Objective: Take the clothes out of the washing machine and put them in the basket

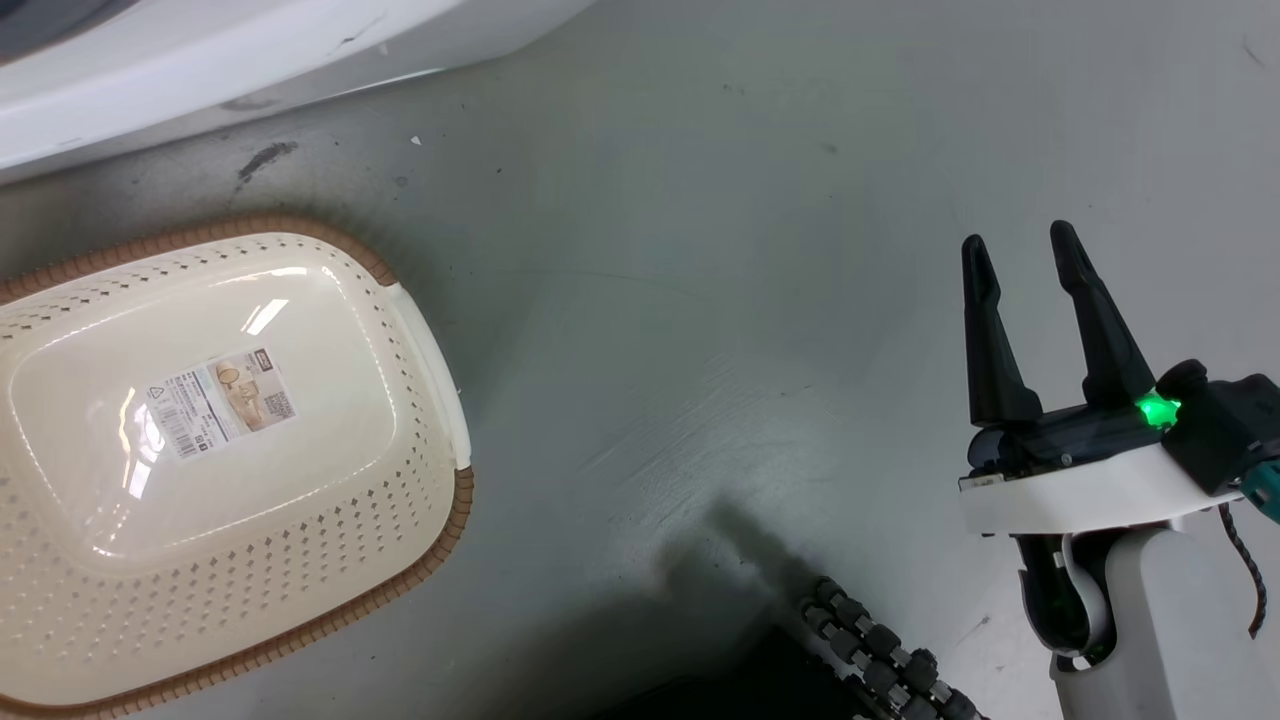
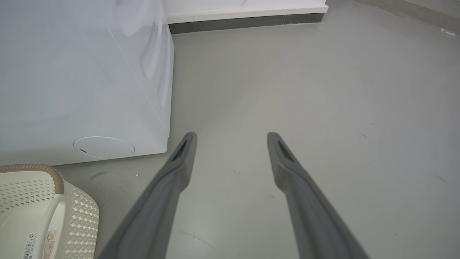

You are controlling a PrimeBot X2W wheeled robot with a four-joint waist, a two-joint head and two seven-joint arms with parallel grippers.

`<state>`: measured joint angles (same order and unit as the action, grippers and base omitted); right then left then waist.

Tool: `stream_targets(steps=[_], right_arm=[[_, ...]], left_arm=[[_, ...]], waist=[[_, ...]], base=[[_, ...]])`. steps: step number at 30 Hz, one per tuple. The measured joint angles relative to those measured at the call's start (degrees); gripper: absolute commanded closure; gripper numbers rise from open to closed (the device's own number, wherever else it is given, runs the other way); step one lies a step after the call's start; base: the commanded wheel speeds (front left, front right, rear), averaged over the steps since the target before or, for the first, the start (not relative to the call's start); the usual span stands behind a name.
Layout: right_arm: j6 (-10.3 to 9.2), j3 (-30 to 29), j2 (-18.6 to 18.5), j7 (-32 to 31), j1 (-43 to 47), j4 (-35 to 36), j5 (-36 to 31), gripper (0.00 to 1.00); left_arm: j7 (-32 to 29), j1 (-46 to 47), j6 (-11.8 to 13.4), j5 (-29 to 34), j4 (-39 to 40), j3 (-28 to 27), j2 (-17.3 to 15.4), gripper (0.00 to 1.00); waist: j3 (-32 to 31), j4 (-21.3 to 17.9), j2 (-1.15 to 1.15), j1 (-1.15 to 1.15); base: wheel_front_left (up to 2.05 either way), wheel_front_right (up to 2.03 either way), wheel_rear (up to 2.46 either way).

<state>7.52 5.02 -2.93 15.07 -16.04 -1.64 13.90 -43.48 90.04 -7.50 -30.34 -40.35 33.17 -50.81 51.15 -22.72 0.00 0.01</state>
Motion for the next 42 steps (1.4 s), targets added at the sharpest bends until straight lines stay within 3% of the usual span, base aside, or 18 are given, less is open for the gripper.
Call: stream_targets(steps=[1, 2, 12, 22, 36, 42], right_arm=[[0.00, 0.00, 0.00, 0.00, -0.16, -0.03, 0.00, 0.00], [0.00, -0.01, 0.00, 0.01, -0.31, -0.03, 0.01, 0.00], [0.00, -0.93, 0.01, 0.01, -0.66, -0.43, -0.66, 0.00], [0.00, -3.60, 0.03, 0.01, -1.24, -2.03, -4.80, 0.00], [0.00, -6.92, 0.05, 0.01, 2.51, -4.64, -11.05, 0.00], [0.00, -7.50, 0.04, 0.01, 5.41, -5.84, -13.00, 0.00]], left_arm=[[0.29, 0.34, 0.00, -0.35, -0.31, 0.41, 0.05, 0.90], [0.66, 0.80, 0.00, -0.71, -0.69, 0.64, 0.04, 1.00], [8.42, 1.91, 0.00, -2.01, -5.16, 3.24, 1.16, 1.00], [22.98, -2.23, 0.00, -4.34, -9.84, 5.61, 6.14, 1.00], [47.04, -19.60, 0.13, -8.84, -13.62, 6.88, 15.44, 1.00], [55.48, -28.83, 2.56, -9.26, -11.05, 7.19, 18.80, 1.00]], waist=[[0.13, -0.05, 0.00, 0.00], [0.24, -0.07, 0.00, 0.00], [-1.01, 0.86, 0.00, 0.00], [-6.96, 3.67, 0.00, -0.01], [-21.68, 9.88, 0.00, -0.02], [-28.90, 12.46, 0.00, -0.02]], base=[[0.00, 0.00, 0.00], [0.00, 0.00, 0.00], [0.00, 0.00, 0.00], [0.00, 0.00, 0.00], [0.00, 0.00, 0.00], [0.00, 0.00, 0.00]])
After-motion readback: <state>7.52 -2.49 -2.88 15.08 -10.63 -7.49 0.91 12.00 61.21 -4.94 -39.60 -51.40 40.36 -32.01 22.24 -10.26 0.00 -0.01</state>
